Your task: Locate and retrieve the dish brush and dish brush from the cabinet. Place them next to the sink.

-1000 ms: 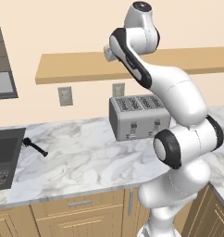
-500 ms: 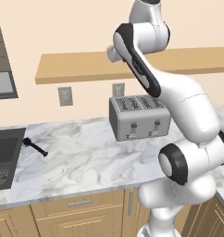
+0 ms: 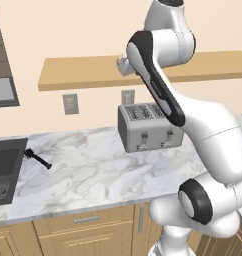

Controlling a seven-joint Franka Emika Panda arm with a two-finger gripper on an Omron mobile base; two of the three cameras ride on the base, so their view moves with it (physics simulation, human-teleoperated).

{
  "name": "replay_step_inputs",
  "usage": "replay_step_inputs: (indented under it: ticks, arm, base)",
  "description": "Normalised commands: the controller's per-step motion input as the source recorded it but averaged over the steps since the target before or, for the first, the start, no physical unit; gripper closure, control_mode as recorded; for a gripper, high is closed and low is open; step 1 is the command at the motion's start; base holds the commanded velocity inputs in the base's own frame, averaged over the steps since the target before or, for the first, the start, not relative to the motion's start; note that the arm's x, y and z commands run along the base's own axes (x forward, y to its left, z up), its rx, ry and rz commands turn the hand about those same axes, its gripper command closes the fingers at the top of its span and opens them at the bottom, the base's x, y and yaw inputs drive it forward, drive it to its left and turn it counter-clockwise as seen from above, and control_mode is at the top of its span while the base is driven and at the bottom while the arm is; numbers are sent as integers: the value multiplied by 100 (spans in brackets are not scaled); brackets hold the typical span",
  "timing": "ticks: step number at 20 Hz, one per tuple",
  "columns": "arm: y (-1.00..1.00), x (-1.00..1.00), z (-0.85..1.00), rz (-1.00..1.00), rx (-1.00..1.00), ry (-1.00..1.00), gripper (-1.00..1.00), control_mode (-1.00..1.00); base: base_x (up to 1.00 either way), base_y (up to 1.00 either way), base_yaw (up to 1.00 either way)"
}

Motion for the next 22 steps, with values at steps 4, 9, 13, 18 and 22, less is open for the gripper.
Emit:
replay_step_inputs:
  ticks: [4, 9, 13, 18, 22]
  arm:
    - [24, -73, -27, 4, 2, -3, 100, -100]
    - [27, -74, -35, 8, 3, -6, 100, -100]
    - [31, -73, -35, 11, 5, -6, 100, -100]
    - [38, -64, -36, 13, 5, -4, 100, -100]
    - [43, -39, -32, 16, 1, 0, 100, -100]
  base:
    - [0, 0, 0]
    - [0, 0, 0]
    - [0, 0, 0]
    - [0, 0, 0]
    - [0, 0, 0]
